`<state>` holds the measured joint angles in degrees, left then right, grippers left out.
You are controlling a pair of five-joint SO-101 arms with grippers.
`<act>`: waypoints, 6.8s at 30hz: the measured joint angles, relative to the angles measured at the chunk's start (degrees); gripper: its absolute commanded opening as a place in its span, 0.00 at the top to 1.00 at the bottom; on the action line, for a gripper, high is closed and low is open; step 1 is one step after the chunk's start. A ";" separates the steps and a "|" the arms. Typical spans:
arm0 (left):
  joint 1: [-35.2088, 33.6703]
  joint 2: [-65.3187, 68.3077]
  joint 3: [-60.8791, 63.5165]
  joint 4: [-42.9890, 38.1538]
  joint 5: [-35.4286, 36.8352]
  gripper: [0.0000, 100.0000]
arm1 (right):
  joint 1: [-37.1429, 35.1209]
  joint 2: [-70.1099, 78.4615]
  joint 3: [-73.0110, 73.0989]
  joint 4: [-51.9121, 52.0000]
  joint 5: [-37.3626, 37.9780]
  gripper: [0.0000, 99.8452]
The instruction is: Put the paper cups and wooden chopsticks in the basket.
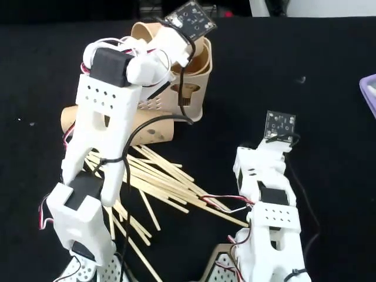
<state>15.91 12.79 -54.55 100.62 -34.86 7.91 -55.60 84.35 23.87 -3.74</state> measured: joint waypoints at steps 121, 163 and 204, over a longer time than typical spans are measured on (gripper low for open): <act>-32.09 -35.34 94.42 -58.02 21.80 0.76 | 0.00 0.00 0.18 0.00 0.00 0.99; -24.53 -48.79 50.46 -34.20 39.30 0.97 | 0.00 0.00 0.70 0.00 0.00 0.99; 0.44 -0.62 -2.46 -3.52 30.51 0.97 | -2.29 0.00 0.70 0.00 2.99 0.99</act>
<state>16.35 12.18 -57.01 97.10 -4.35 5.63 -55.60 85.05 23.87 -0.75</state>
